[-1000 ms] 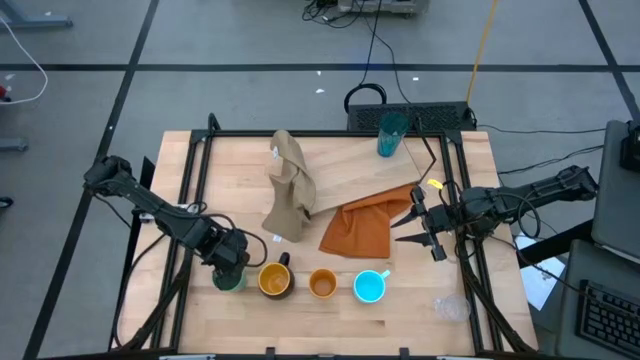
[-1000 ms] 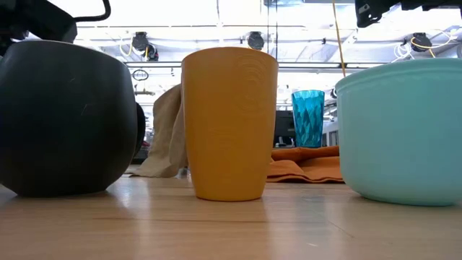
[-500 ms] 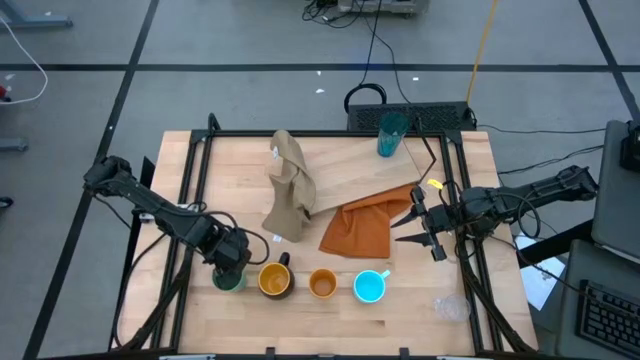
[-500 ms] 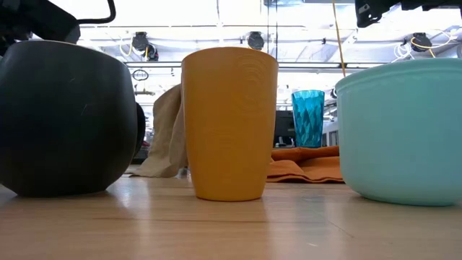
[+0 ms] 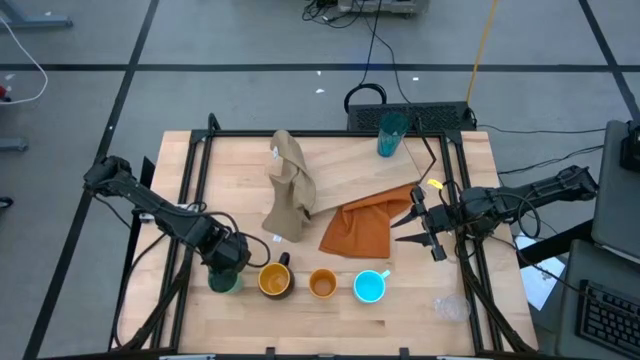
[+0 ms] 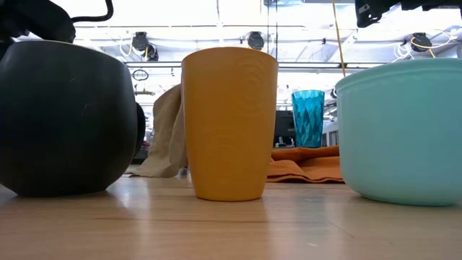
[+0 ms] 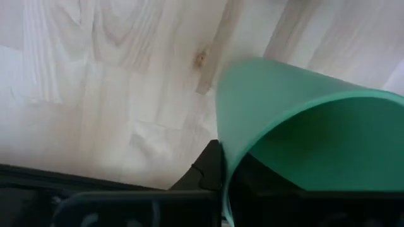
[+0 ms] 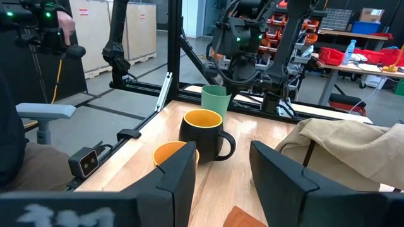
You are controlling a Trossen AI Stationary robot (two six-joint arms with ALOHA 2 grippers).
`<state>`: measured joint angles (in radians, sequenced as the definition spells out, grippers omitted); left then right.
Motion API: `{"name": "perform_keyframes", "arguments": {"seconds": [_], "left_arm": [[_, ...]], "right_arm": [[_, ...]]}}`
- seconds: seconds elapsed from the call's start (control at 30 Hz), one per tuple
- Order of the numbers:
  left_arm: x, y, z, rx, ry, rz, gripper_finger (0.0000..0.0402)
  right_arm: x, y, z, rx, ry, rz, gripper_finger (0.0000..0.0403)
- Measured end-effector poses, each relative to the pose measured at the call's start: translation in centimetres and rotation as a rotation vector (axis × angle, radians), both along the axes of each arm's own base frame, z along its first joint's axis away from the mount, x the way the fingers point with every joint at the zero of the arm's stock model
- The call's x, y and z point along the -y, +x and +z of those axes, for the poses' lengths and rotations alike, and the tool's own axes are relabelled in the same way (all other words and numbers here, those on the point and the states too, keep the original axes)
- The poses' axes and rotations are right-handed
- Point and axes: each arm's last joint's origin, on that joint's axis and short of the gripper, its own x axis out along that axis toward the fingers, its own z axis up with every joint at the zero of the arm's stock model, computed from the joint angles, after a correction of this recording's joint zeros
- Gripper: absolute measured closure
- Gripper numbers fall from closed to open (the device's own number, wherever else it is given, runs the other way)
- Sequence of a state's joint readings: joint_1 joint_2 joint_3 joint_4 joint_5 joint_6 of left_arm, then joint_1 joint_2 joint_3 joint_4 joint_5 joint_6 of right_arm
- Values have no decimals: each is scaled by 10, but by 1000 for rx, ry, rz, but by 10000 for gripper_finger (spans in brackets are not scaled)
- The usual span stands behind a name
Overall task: Stack small to large cups/mugs on shelf
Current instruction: Put the green cup on the shelf
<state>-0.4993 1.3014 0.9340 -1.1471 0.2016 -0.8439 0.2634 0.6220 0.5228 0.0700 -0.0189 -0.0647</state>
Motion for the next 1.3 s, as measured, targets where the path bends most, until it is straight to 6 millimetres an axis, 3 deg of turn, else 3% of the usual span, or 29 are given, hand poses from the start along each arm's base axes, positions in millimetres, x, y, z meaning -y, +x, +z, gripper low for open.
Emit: {"name": "perform_keyframes", "arguments": {"seconds": [0.4, 0.73, 0.83, 1.0, 1.17, 1.3], "left_arm": [[-3, -2, 10, -67, -66, -62, 399], [-18, 3, 74, 6, 39, -75, 400], [-26, 9, 95, 106, 80, -90, 401], [-40, 19, 119, 227, 146, -121, 401], [-52, 39, 122, 236, 177, -171, 401], [-59, 57, 120, 180, 192, -214, 401]], "right_arm": [[0, 0, 0, 2, -1, 0, 261], [2, 3, 1, 5, 57, -38, 254], [7, 8, -2, -20, 92, -141, 222], [14, 23, -10, -61, 155, -302, 135], [19, 48, -21, -67, 158, -358, 51], [24, 67, -22, 42, 34, -374, 11]]}}
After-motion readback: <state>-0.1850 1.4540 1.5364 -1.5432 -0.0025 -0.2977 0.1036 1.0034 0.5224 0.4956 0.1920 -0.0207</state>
